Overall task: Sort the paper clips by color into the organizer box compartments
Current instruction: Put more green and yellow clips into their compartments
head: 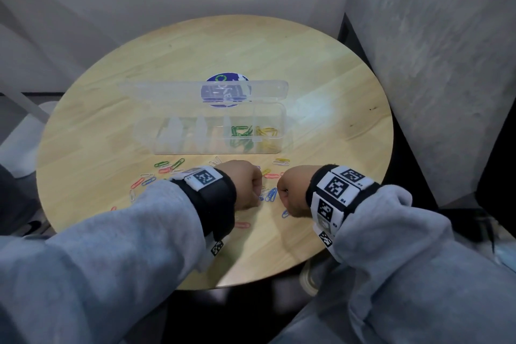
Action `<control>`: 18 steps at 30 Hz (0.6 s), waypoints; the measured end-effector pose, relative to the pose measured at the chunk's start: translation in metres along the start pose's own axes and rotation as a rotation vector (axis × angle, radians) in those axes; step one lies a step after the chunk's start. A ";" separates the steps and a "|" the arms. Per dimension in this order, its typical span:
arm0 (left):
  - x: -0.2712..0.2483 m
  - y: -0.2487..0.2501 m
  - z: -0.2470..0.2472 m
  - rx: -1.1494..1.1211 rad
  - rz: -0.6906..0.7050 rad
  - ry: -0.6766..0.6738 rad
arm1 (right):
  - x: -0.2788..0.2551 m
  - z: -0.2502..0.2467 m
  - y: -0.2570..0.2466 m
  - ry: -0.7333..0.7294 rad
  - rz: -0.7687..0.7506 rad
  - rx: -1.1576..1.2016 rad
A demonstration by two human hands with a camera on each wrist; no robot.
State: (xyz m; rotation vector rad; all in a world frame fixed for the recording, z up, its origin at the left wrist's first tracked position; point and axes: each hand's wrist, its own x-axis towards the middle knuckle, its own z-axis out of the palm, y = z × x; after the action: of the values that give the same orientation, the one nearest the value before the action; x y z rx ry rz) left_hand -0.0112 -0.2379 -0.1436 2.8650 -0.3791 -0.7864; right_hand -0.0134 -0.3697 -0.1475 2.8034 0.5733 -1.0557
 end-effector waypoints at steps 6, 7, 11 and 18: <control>-0.003 -0.021 -0.017 -0.519 -0.041 -0.053 | -0.006 -0.011 0.022 0.101 -0.018 0.447; -0.003 -0.025 -0.021 -0.598 -0.040 -0.059 | -0.007 -0.016 0.029 0.137 -0.010 0.548; -0.005 -0.036 -0.031 -1.070 -0.096 -0.038 | -0.012 -0.026 0.049 0.248 0.030 0.866; -0.011 -0.042 -0.041 -1.423 -0.132 0.014 | -0.008 -0.025 0.059 0.258 0.006 1.307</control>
State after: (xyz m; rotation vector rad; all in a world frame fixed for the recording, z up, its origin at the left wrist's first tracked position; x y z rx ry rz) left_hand 0.0098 -0.1920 -0.1117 1.5423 0.3024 -0.6294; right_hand 0.0192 -0.4216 -0.1260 4.0390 -0.3015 -1.4055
